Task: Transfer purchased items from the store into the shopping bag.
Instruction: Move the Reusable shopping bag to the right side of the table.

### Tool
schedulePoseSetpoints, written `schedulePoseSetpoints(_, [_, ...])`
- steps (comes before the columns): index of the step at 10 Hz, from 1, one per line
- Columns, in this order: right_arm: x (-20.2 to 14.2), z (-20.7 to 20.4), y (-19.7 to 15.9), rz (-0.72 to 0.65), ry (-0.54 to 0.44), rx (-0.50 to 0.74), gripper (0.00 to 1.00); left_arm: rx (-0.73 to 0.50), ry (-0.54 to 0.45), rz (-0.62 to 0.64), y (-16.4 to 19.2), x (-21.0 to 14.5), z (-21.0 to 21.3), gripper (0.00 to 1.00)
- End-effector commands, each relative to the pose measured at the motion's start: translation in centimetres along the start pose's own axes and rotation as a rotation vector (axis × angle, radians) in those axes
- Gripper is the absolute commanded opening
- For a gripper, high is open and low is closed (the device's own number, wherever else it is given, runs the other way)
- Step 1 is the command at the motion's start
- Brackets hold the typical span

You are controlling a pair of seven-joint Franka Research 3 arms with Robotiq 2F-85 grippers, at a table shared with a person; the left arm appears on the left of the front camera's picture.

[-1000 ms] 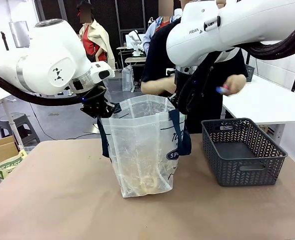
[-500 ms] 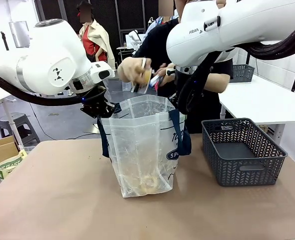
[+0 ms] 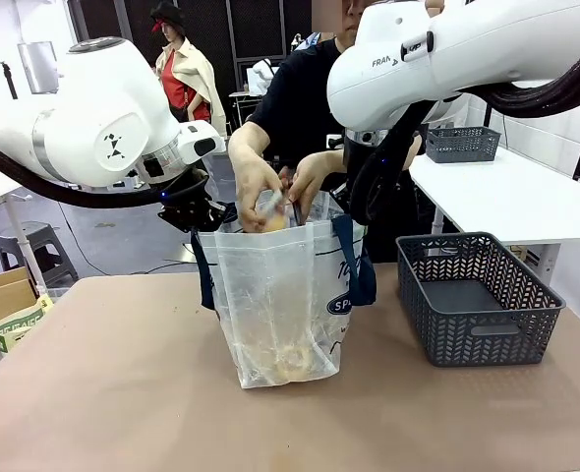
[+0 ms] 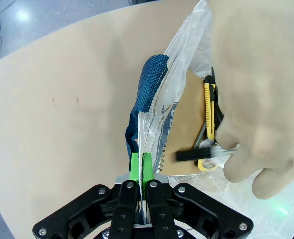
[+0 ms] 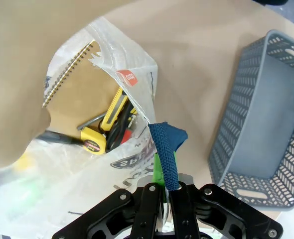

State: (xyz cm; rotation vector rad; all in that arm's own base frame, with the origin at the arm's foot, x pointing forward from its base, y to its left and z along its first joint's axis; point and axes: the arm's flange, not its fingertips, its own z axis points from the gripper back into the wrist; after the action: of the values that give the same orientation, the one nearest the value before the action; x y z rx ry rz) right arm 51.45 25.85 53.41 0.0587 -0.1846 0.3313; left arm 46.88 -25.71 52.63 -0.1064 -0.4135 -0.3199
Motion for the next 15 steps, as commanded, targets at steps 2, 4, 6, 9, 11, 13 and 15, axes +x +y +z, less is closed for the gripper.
schedulePoseSetpoints(2, [0.05, 0.13, -0.12, -0.013, -0.002, -0.001, 0.0, 0.007, -0.003, 0.017, 0.11, -0.07, 0.12, 0.0])
schedulePoseSetpoints(4, [0.05, 0.13, -0.12, -0.013, -0.002, -0.001, 0.0, 0.007, -0.003, 0.017, 0.11, -0.07, 0.12, 0.0])
schedulePoseSetpoints(6, [0.05, 0.13, -0.12, -0.013, -0.002, -0.001, 0.0, 0.007, -0.003, 0.017, 0.11, -0.07, 0.12, 0.0])
schedulePoseSetpoints(9, [0.05, 0.13, -0.12, -0.013, -0.002, -0.001, 0.0, 0.007, -0.003, 0.017, 0.11, -0.07, 0.12, 0.0])
schedulePoseSetpoints(11, [0.05, 0.13, -0.12, -0.013, -0.002, -0.001, 0.0, 0.007, -0.003, 0.017, 0.11, -0.07, 0.12, 0.0])
schedulePoseSetpoints(13, [0.05, 0.13, -0.12, -0.013, -0.002, -0.001, 0.0, 0.007, -0.003, 0.017, 0.11, -0.07, 0.12, 0.0])
schedulePoseSetpoints(15, [0.05, 0.13, -0.12, -0.013, -0.002, -0.001, 0.0, 0.007, -0.003, 0.017, 0.11, -0.07, 0.12, 0.0])
